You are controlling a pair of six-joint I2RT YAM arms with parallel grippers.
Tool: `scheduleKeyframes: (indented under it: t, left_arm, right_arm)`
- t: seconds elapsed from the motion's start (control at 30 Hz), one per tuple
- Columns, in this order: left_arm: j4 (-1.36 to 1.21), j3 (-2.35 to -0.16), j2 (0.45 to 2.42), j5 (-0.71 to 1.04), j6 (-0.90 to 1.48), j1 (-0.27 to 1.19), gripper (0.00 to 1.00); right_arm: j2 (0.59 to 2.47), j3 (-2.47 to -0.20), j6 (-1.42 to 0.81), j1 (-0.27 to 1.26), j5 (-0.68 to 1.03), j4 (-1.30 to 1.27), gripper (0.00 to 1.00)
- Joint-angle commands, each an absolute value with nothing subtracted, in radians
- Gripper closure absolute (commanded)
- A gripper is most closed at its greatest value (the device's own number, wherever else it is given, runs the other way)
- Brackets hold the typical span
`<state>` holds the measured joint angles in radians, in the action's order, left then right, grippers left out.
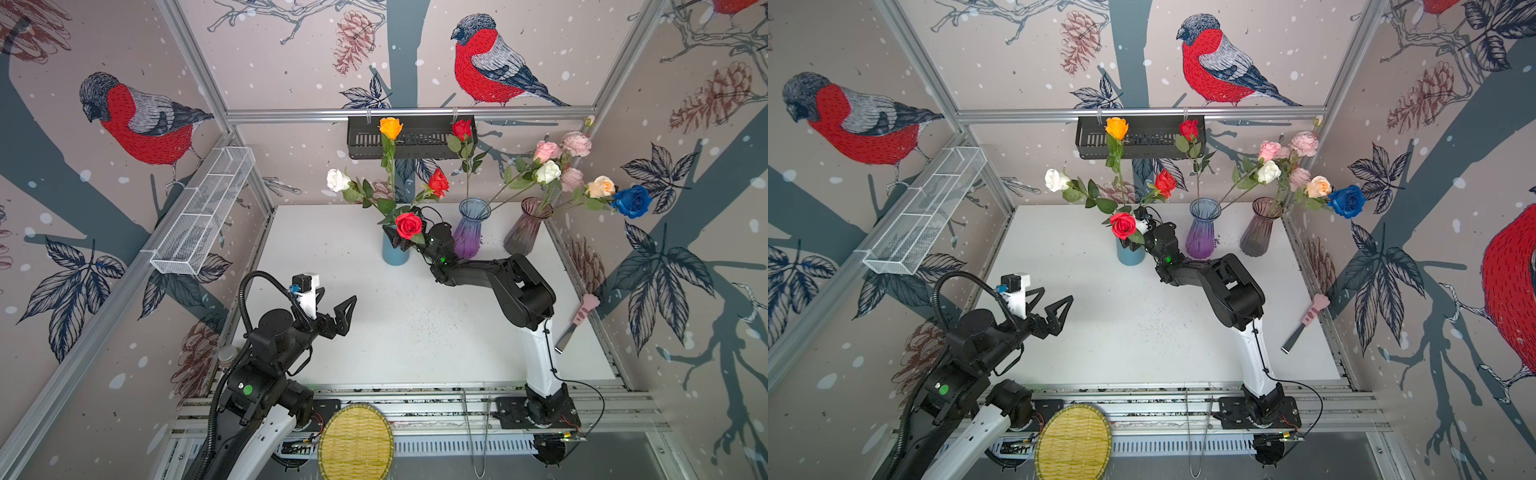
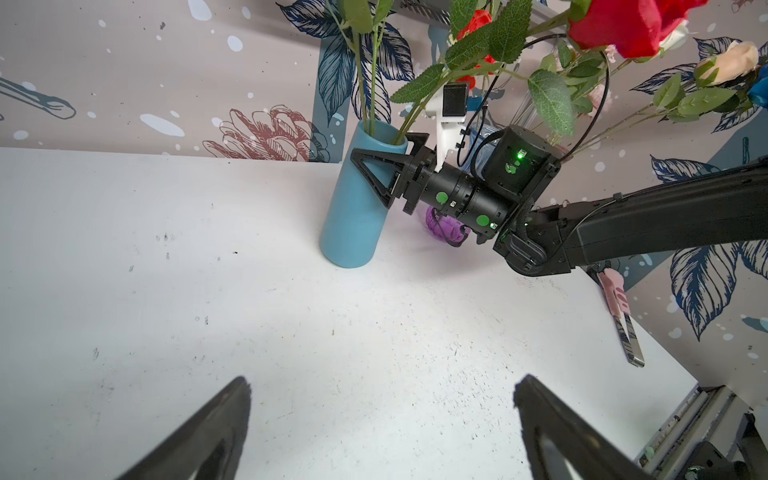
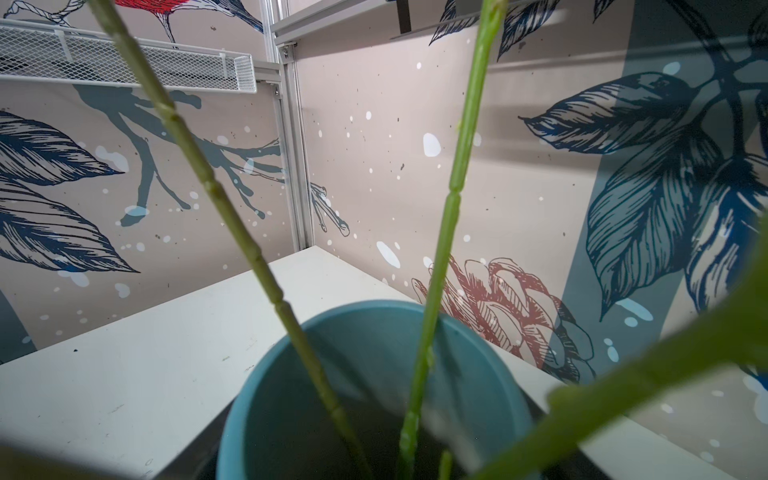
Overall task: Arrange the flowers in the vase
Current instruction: 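Open and withdraw the right gripper from the teal vase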
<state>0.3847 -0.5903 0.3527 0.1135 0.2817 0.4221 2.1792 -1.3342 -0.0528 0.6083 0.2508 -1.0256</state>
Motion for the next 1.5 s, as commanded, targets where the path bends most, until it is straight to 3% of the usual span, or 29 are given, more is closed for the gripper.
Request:
scheduleKeyframes:
  t: [0.0,0.33,0.53,0.7,1.07,1.47]
  left_arm:
    - [0.353,-0.588,0.359,0.129,0.265,0.421,0.02]
    - [0.353,-0.588,0.356,0.129,0.265,0.419,0.02]
    - [0.351,-0.586,0.350,0.132,0.265,0.419,0.02]
    - [0.351,-0.586,0.348,0.132,0.265,0.419,0.02]
    - [0.352,-0.584,0.340,0.121,0.268,0.419,0.02]
    - [0.332,-0.565,0.302,0.095,0.249,0.419,0.02]
  right_arm:
    - [2.189,-1.366,-0.054,0.607,0.275,-1.136,0.46]
    - [2.192,-1.365,-0.055,0.609,0.272,-1.124,0.41]
    - [2.174,-1.349,-0.050,0.608,0.265,-1.126,0.27]
    - [2.145,-1.312,-0.031,0.613,0.237,-1.143,0.01]
    - [2.047,-1.166,-0.011,0.612,0.243,-1.177,0.01]
    - [1.699,-0.699,-0.072,0.560,0.249,-1.270,0.01]
